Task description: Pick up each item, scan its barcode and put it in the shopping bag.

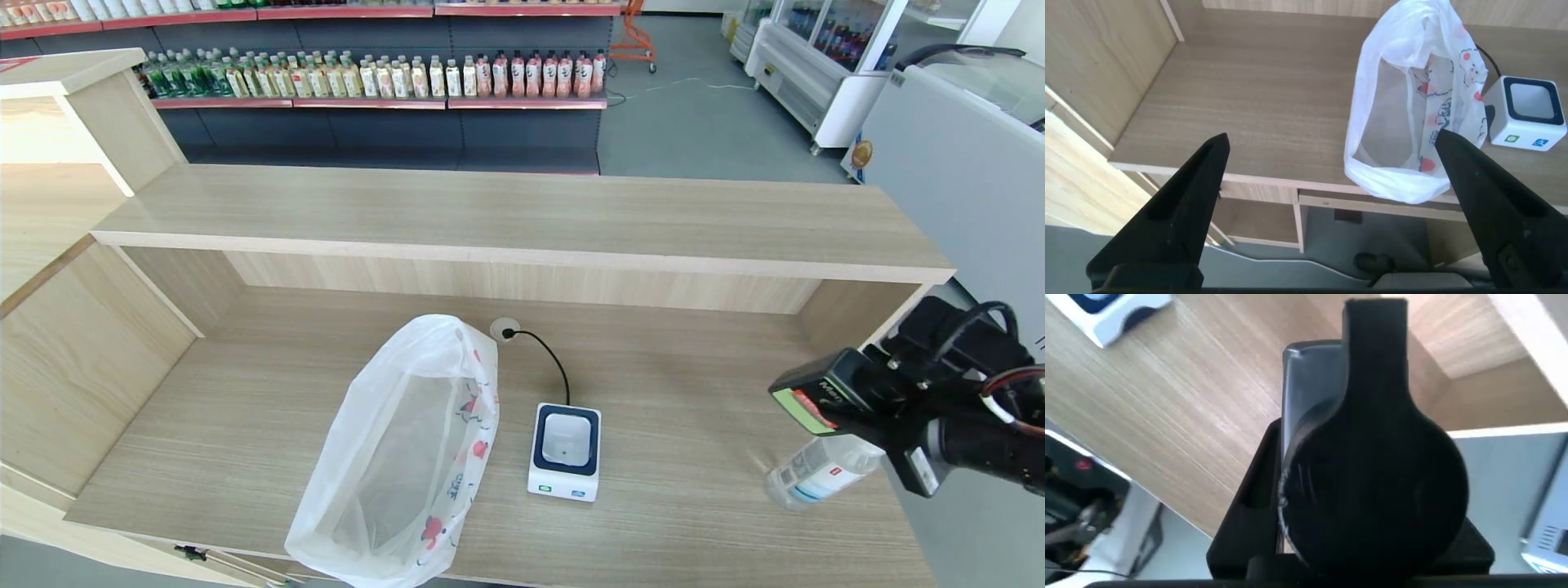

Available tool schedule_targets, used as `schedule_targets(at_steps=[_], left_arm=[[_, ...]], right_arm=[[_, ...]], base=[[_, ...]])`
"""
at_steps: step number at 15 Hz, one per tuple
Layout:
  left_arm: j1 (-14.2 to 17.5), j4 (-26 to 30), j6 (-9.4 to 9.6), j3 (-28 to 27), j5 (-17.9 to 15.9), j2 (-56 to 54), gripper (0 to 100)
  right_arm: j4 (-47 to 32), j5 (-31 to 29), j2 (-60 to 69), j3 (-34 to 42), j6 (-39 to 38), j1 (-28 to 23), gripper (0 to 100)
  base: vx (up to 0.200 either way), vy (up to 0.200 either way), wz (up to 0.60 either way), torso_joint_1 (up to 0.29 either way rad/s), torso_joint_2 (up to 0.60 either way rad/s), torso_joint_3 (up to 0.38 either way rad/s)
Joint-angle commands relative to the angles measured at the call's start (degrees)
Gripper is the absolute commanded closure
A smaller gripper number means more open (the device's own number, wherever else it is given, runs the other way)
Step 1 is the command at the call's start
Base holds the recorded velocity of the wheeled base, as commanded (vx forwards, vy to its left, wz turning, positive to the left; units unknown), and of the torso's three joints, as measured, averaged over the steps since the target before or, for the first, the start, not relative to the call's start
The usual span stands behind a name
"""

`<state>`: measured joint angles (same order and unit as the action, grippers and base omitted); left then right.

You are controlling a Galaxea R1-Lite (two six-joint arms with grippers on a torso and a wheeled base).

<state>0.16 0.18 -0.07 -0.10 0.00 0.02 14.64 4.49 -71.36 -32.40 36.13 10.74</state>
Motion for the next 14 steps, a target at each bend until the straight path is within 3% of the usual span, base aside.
schedule_targets(at_steps=[1,2,5,7,8,10,11,12,14], left_arm=[[0.02,-0.01,-0.01,0.01,0.0,-0.02,0],[0.02,-0.01,-0.01,0.01,0.0,-0.02,0],[0.02,-0.01,-0.01,0.01,0.0,-0.02,0],[0.02,-0.01,-0.01,0.01,0.0,-0.02,0],[0.02,-0.01,-0.01,0.01,-0.09,-0.02,0],[0.02,-0.01,-0.01,0.01,0.0,-0.02,0],[0.02,-0.01,-0.01,0.01,0.0,-0.02,0],[0.02,-0.01,-0.01,0.01,0.0,-0.02,0],[0.02,-0.01,-0.01,0.01,0.0,-0.02,0]], right_arm=[[-1.11,0.44,12.04,3.49,9.48,-7.75,100],[-1.11,1.31,13.18,4.1,12.65,-7.75,100],[-2.25,17.4,12.21,7.09,32.86,-7.75,100],[-5.68,29.44,9.31,6.83,58.96,-7.93,100],[-5.94,34.27,8.17,6.39,68.37,-7.75,100],[-5.94,45.08,-1.85,2.96,100.19,-6.52,100],[-6.03,46.31,-3.87,1.55,106.51,-6.17,100],[-6.12,46.84,-8.79,-0.03,117.5,-4.15,100],[-6.12,46.67,-13.27,-1.26,124.0,-1.6,100]], base=[[0.0,0.0,0.0,0.0,0.0,0.0],[0.0,0.0,0.0,0.0,0.0,0.0],[0.0,0.0,0.0,0.0,0.0,0.0],[0.0,0.0,0.0,0.0,0.0,0.0],[0.0,0.0,0.0,0.0,0.0,0.0],[0.0,0.0,0.0,0.0,0.0,0.0],[0.0,0.0,0.0,0.0,0.0,0.0],[0.0,0.0,0.0,0.0,0.0,0.0],[0.0,0.0,0.0,0.0,0.0,0.0]])
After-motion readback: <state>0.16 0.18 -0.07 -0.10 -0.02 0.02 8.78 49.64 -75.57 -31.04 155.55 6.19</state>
